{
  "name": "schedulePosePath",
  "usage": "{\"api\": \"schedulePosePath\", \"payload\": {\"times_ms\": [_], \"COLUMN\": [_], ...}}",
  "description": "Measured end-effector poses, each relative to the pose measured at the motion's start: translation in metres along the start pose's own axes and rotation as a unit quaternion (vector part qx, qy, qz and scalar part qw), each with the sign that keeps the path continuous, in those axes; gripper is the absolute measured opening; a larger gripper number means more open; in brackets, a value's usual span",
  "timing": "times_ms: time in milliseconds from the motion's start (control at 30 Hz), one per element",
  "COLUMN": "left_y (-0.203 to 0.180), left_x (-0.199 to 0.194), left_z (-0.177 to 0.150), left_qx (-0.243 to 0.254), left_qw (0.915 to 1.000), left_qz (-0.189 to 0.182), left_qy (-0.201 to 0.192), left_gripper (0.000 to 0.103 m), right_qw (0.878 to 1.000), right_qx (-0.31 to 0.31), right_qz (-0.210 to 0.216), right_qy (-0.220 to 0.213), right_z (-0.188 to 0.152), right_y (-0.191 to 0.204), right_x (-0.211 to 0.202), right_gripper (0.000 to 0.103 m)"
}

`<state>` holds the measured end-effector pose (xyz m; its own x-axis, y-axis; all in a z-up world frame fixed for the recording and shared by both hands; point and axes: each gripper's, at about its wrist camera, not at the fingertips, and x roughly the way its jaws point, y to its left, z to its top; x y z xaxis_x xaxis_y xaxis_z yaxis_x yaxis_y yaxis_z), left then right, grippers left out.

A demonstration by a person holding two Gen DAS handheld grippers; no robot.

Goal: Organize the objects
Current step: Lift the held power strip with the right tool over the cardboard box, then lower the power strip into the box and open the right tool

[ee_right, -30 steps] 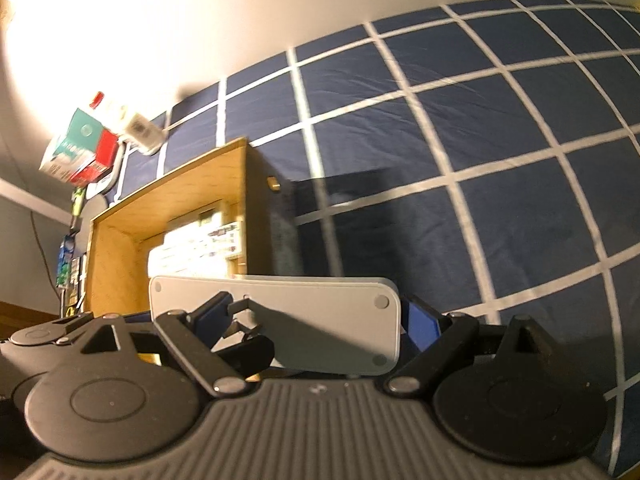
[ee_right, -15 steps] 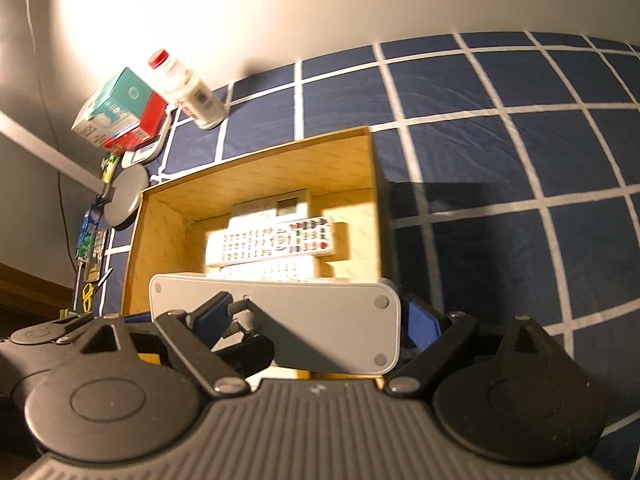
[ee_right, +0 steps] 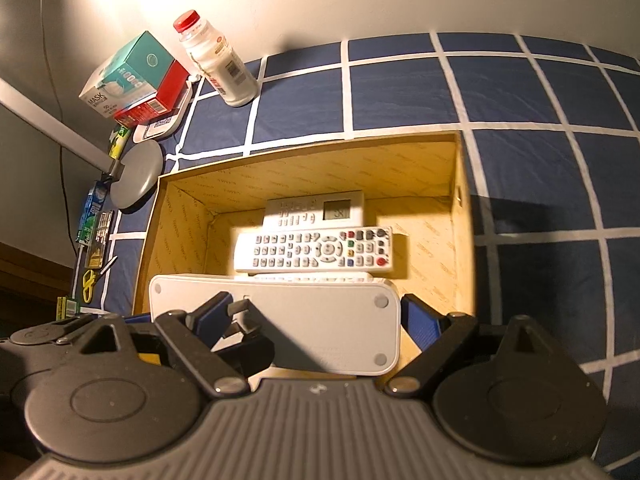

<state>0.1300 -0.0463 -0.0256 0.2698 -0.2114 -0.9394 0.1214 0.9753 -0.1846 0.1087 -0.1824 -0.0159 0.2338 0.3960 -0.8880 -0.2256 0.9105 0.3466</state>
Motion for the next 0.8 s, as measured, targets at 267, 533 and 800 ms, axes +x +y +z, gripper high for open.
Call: {"api": "schedulePosePath", "payload": {"times_ms": [267,533,800], "left_y": [0.018,0.032,0.042], "left_x": [0.029,0.067,0.099], "left_z": [0.031,0.062,0.082], "left_qx": [-0.011,-0.010,-0.004], "left_qw": [0.9999,0.9994,0.9986], "left_qz": [-0.008,-0.010,-0.008], "left_qy": [0.010,0.031,0.051], "left_gripper": [0.094,0.094,0.093], "right_qw": [1.000,1.000,0.999], "right_qx": [-0.012,-0.008,0.006], "right_qz": [-0.007,-0.009,-0.010], "right_qy": [0.011,0.027,0.043], "right_z": [0.033,0.063,0.083], "right_y": [0.003,-0.006,-0.016], "right_x": [0.032,0.073,0.108], "right_gripper": [0.089,0.089,0.089]}}
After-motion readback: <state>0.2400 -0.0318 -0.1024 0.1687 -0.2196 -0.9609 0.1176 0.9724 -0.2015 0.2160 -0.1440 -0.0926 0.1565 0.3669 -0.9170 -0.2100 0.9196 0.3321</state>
